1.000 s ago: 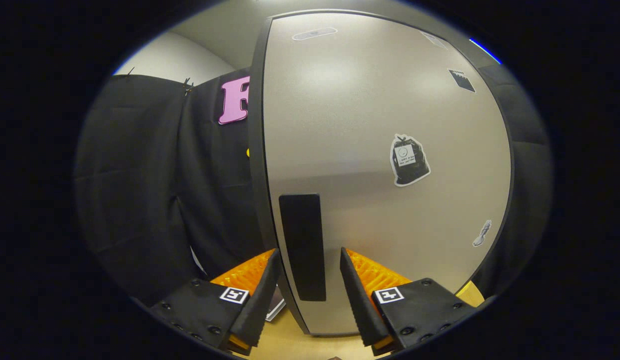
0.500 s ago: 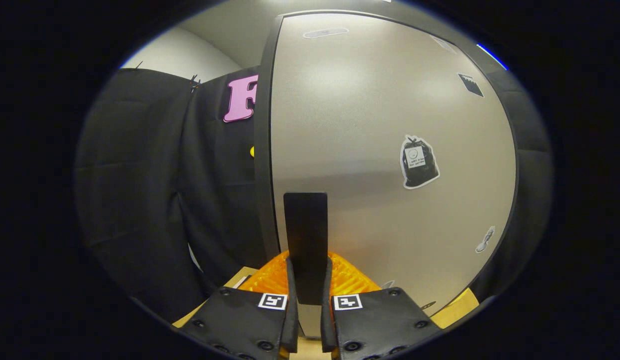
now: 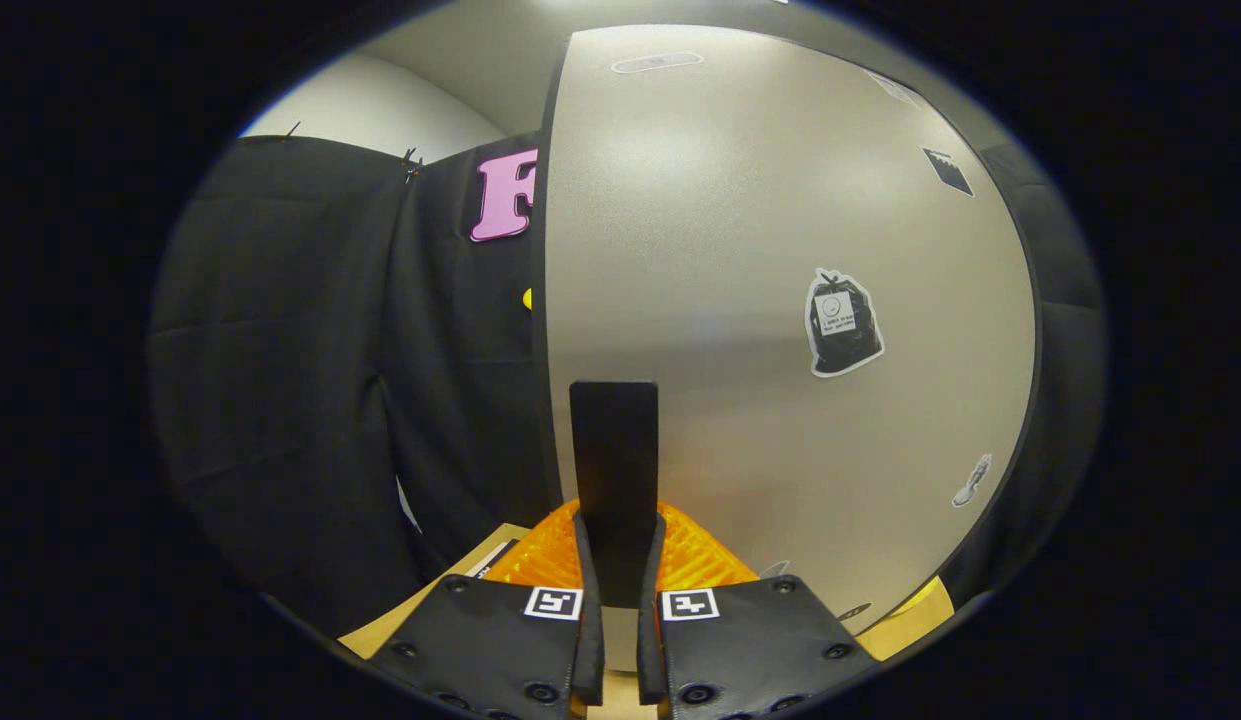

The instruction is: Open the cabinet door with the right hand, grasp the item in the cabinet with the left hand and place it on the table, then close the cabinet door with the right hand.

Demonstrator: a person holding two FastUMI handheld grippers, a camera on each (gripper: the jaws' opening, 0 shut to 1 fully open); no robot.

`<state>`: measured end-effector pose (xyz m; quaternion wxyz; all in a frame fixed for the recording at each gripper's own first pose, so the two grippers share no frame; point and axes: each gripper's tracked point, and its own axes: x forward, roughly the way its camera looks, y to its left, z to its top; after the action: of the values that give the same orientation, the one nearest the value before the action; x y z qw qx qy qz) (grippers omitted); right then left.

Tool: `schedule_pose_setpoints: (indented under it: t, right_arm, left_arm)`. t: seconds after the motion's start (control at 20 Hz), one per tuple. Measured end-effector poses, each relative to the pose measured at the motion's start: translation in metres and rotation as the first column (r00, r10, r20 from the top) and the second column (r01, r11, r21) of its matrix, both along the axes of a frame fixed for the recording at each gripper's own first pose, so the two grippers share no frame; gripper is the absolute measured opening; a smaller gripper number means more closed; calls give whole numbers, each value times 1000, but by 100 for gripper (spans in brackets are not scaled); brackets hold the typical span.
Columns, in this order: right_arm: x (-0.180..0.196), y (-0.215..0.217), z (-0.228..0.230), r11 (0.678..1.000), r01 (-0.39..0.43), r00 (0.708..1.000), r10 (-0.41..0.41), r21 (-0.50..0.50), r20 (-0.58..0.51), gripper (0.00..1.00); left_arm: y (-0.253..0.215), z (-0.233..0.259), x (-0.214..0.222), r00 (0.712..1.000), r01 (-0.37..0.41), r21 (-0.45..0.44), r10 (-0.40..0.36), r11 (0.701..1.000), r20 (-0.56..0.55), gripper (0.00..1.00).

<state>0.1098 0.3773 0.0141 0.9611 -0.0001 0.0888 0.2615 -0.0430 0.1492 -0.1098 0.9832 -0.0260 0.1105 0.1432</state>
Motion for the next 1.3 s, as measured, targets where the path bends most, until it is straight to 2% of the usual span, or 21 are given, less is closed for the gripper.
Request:
schedule_pose_setpoints:
  t: [0.5,0.65,0.8,1.3]
  right_arm:
    - [-27,-13,4,997,-80,997,80,10,5,15]
    - [-38,-21,8,992,-124,992,124,3,12,15]
    - [-52,-31,12,986,-169,986,169,-1,9,15]
    - [-73,-64,15,977,-209,977,210,39,-21,15]
  left_arm:
    - [-38,-3,-12,999,36,-4,-36,999,-14,94]
    - [-51,1,-15,999,43,-74,-43,996,4,94]
    - [-58,12,-16,999,41,-103,-38,994,38,95]
    - [-92,4,-10,994,114,-83,-114,990,1,94]
